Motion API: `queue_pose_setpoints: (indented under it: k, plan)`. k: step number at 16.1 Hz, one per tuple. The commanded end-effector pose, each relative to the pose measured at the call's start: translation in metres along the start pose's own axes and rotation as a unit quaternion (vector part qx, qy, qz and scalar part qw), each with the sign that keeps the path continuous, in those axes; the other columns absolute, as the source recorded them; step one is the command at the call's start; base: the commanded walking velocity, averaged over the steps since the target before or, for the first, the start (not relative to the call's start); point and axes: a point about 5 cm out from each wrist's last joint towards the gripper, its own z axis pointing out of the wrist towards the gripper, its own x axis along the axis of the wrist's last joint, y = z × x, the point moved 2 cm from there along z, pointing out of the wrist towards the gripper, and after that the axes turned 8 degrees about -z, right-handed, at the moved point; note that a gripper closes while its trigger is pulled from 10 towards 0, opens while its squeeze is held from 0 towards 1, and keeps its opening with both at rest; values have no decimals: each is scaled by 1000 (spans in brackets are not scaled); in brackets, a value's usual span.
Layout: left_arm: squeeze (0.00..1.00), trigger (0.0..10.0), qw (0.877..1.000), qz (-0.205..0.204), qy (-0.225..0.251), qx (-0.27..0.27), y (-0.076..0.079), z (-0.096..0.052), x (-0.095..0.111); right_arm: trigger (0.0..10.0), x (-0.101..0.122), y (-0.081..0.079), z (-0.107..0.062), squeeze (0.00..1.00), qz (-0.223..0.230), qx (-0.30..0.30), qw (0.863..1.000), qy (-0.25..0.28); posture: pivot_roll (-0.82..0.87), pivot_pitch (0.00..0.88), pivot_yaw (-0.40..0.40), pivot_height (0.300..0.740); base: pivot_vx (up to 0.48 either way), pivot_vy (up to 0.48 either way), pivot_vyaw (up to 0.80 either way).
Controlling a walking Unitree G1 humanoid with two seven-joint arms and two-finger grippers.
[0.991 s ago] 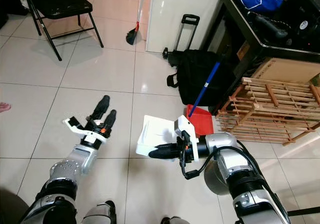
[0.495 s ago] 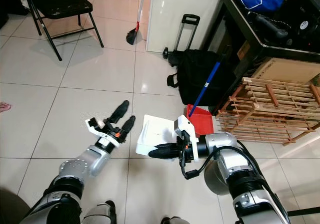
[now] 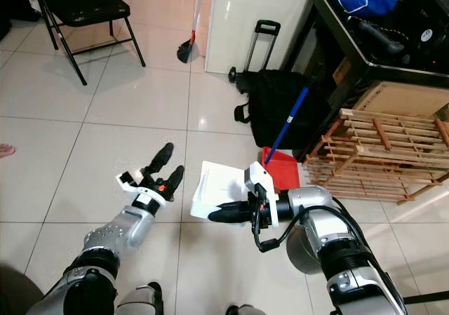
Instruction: Picking trash to rubbish bin
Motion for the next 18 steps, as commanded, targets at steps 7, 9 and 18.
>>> queue_pose_setpoints:
  k: [7,9,18]
  plan:
    - [0,10000,999,-26,21,21,-5,8,-7,10000,-1,-1,-4,0,0,-1,1000,-8,-58,139,-163,740,0,0,0]
    - [0,10000,997,-25,59,38,-7,9,1,10000,-2,-2,-4,0,1,-2,1000,-8,-60,141,-163,740,0,0,0]
    - [0,10000,998,-16,46,35,-2,19,-8,10000,-2,-2,-4,0,3,-2,1000,-7,-63,143,-163,740,0,0,0]
